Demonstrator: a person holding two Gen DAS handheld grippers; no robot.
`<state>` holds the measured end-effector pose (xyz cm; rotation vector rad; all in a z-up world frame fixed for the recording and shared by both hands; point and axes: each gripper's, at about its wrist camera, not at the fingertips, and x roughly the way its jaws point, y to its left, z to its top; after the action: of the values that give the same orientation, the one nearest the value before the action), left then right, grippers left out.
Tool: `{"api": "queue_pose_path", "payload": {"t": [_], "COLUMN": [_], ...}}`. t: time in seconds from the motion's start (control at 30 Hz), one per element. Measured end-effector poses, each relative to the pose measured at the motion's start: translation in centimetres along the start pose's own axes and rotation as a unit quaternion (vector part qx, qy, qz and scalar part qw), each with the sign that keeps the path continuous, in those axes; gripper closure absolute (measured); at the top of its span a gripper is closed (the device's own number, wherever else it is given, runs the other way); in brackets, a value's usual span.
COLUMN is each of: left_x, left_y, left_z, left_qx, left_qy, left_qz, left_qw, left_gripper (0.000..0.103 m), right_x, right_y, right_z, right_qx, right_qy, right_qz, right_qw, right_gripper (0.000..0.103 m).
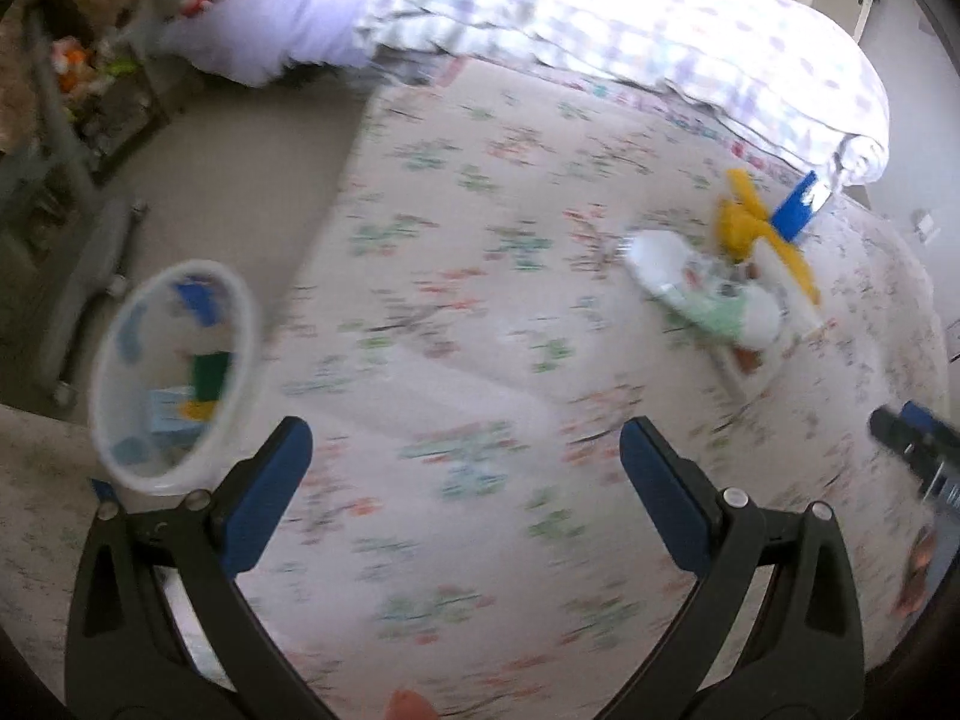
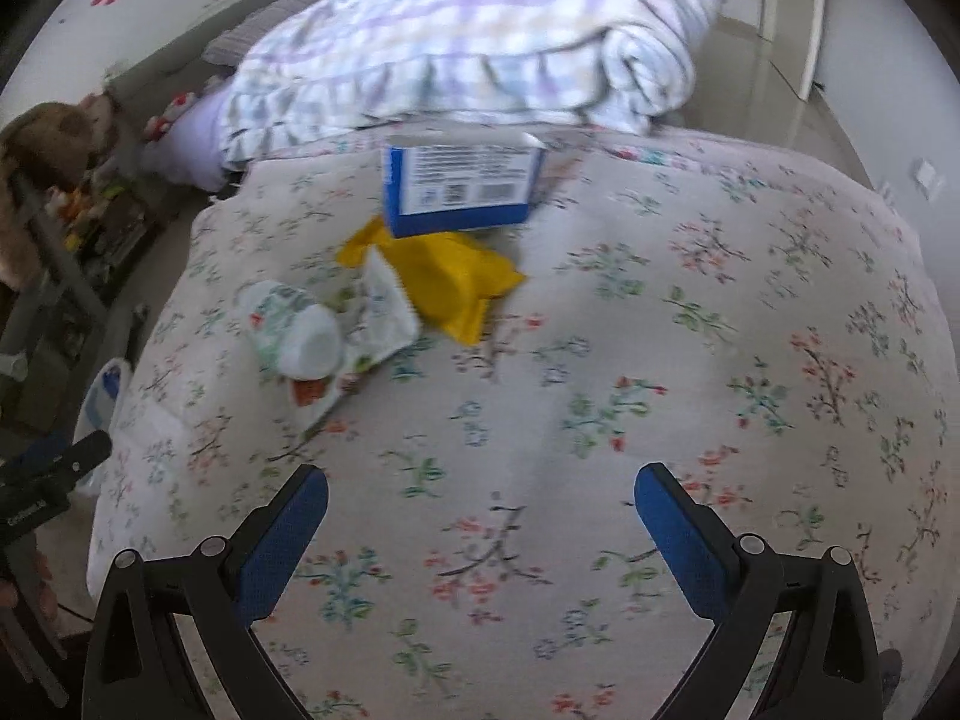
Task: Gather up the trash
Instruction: 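Move both open grippers back over the trash pile on the bed, then grasp the white drink bottle with the left gripper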
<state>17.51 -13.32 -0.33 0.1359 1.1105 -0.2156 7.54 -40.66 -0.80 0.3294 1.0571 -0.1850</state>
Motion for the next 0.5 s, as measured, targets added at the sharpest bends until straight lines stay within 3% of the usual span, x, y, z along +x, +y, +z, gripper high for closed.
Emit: {"api": "queue_pose_path", "payload": {"t": [0.27, 0.5], "left_x": [3.4, 5.5], "left_y": [-3.7, -6.6], "left_z": [2.4, 4.1], "left_qx": [-0.076, -0.101], "left_qy": [0.028, 0.016], "left_qz": [-0.071, -0.106], "left_qw": [0.9941, 0.9890], "left_gripper": [0.001, 0.001], "right_x": [0.4, 0.5], "right_y": [-1.2, -2.3], "right_z": [0.6, 1.1], "right_qx": [0.015, 0.010], "right_qy": [0.014, 0.016], "right_qz": [0.005, -0.006], "right_qw": [1.000, 1.000], "right_gripper": [0.000, 0.000]}}
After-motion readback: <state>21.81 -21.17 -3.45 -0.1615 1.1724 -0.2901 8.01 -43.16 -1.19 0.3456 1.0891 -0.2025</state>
